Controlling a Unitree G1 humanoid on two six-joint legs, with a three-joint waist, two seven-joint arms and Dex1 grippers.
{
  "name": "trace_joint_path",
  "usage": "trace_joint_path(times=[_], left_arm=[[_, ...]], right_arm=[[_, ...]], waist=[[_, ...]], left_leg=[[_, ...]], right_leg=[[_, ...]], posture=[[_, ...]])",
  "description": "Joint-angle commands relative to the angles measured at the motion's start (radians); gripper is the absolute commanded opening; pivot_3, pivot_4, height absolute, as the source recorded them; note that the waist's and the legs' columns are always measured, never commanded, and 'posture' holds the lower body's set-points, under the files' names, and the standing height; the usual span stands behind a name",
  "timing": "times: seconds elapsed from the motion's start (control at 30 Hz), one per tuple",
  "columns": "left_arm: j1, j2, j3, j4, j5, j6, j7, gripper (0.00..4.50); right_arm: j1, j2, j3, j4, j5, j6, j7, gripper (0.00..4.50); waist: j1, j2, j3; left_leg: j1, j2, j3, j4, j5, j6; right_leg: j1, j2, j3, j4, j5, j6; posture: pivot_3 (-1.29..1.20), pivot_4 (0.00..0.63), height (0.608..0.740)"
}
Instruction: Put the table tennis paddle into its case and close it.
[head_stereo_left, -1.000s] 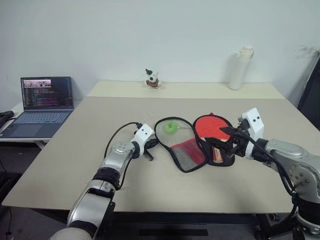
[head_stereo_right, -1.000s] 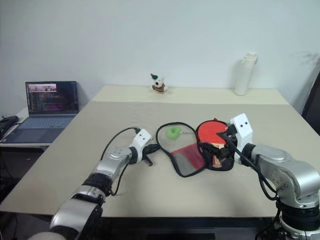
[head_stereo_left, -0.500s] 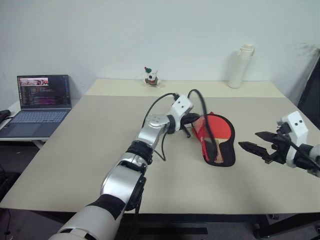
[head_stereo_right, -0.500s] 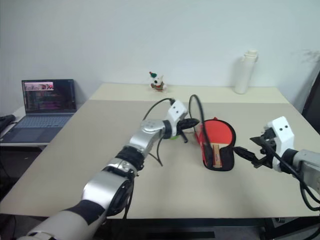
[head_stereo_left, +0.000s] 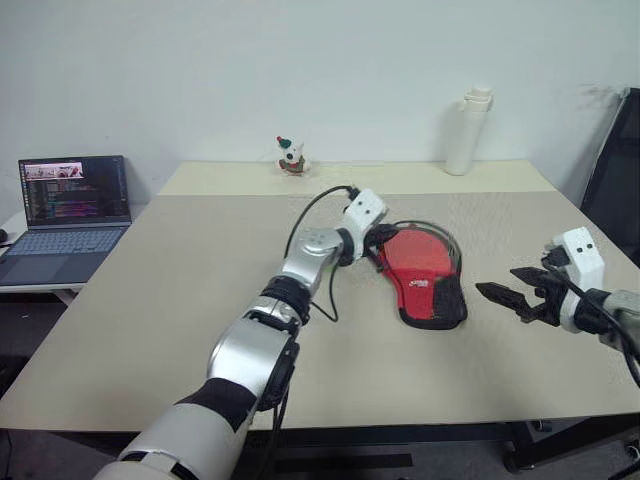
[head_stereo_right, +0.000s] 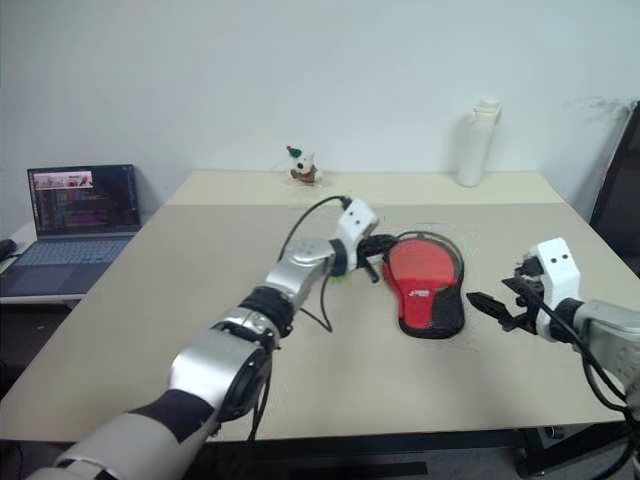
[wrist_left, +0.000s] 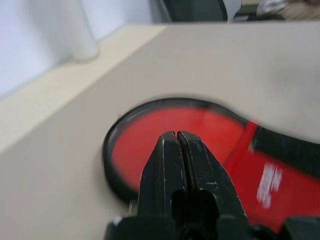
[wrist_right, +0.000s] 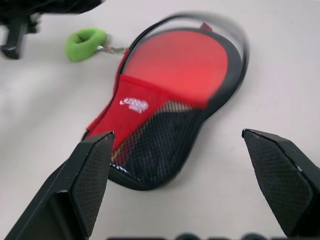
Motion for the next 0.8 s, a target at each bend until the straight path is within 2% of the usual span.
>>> trace_joint_path(times=[0.03,0.2,0.3,0.43,0.6,0.8], left_arm=[[0.083,0.064,0.050,-0.174,-0.061,0.043,-0.065,0.08],[0.294,0.151,0.080,-0.532,-0.161,0.205,-0.166,0.08],[0.365,0.178,0.079,-0.673,-0.180,0.285,-0.157,0.08],[0.473,0.228,0.106,-0.874,-0.207,0.400,-0.120,0.08],[0.526,0.246,0.101,-0.975,-0.222,0.461,-0.098,0.08],[0.544,0.256,0.097,-1.012,-0.228,0.489,-0.084,0.08]], right_arm=[[-0.089,0.012,0.059,0.094,-0.060,-0.080,-0.001,4.50],[-0.184,0.057,0.159,0.293,-0.165,-0.198,0.005,4.50],[-0.218,0.076,0.184,0.381,-0.207,-0.246,0.014,4.50],[-0.299,0.140,0.258,0.622,-0.299,-0.340,0.017,4.50],[-0.352,0.178,0.299,0.792,-0.365,-0.414,0.058,4.50],[-0.396,0.228,0.329,0.933,-0.413,-0.465,0.100,4.50]], waist=[[-0.003,0.000,0.000],[-0.003,0.000,0.000],[0.004,0.000,0.000],[0.005,0.000,0.000],[0.006,0.000,0.000],[-0.001,0.001,0.000]], left_leg=[[0.000,0.000,0.000,0.000,0.000,0.000],[0.000,0.002,0.000,0.000,0.000,0.000],[0.000,0.001,0.000,0.000,0.000,0.000],[0.000,0.000,0.001,0.002,0.000,0.000],[0.001,0.001,0.000,0.002,0.000,0.000],[0.001,0.001,0.001,0.002,0.000,0.000]], right_leg=[[0.000,-0.001,0.000,0.000,0.000,0.000],[0.000,-0.001,0.000,0.000,0.003,-0.004],[0.000,-0.001,0.000,0.000,0.003,-0.005],[0.001,-0.002,0.001,0.000,0.004,-0.003],[0.001,-0.002,0.000,0.001,0.004,-0.004],[0.001,-0.002,0.001,0.001,0.005,-0.004]], posture=[[0.00,0.150,0.740],[0.00,0.150,0.740],[0.00,0.150,0.740],[0.00,0.150,0.740],[0.00,0.150,0.740],[0.00,0.150,0.740]])
